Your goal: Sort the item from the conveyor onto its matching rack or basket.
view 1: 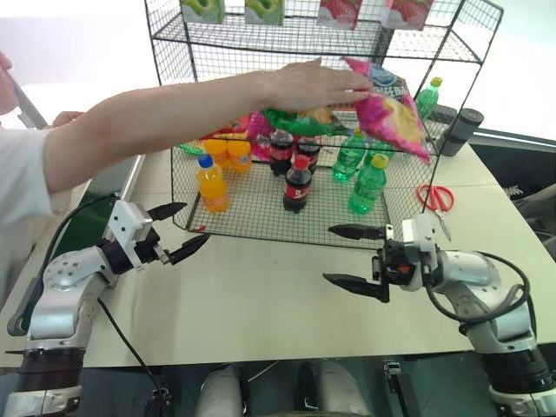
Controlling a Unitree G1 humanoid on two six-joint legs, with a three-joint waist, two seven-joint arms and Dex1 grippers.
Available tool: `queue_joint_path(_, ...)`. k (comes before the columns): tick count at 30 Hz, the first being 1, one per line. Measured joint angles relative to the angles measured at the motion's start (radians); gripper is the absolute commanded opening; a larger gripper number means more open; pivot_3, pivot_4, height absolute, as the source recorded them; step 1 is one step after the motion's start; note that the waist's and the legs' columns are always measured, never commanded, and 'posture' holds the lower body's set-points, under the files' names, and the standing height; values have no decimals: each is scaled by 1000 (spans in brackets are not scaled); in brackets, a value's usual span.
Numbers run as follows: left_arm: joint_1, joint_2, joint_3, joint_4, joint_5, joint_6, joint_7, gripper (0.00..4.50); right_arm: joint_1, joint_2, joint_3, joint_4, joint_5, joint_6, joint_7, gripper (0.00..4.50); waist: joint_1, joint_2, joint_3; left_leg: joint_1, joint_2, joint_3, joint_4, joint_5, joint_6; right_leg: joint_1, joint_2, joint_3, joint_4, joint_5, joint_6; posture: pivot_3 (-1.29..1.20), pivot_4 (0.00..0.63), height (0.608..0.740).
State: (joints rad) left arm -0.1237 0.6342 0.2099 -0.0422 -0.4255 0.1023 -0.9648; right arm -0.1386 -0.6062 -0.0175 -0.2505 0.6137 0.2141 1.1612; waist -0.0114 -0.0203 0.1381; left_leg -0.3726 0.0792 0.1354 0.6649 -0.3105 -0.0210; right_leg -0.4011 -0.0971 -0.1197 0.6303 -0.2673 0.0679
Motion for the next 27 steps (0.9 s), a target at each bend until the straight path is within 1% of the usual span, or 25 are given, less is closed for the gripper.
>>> queue_joint_path(7, 16, 0, -1, -20, -19, 0, -35, 4500, -6, 10, 21, 0, -21, 10, -20, 4480, 0, 0, 0, 0, 0, 0, 0, 0, 0, 0, 0, 0, 0, 0, 0, 0, 150, 726)
queue_joint_path(16, 45, 0, 0, -27, -21, 31, -20, 4500, -7, 24, 45, 0, -42, -4, -23, 4480, 0, 0, 0, 0, 0, 0, 0, 0, 0, 0, 0, 0, 0, 0, 0, 0, 150, 726)
queue_joint_path(27, 79, 2, 12, -53, -39, 43, 0, 4500, -36, 75, 74, 39, -61, -27, -14, 4480, -1, 0, 0, 0, 0, 0, 0, 0, 0, 0, 0, 0, 0, 0, 0, 0, 150, 726)
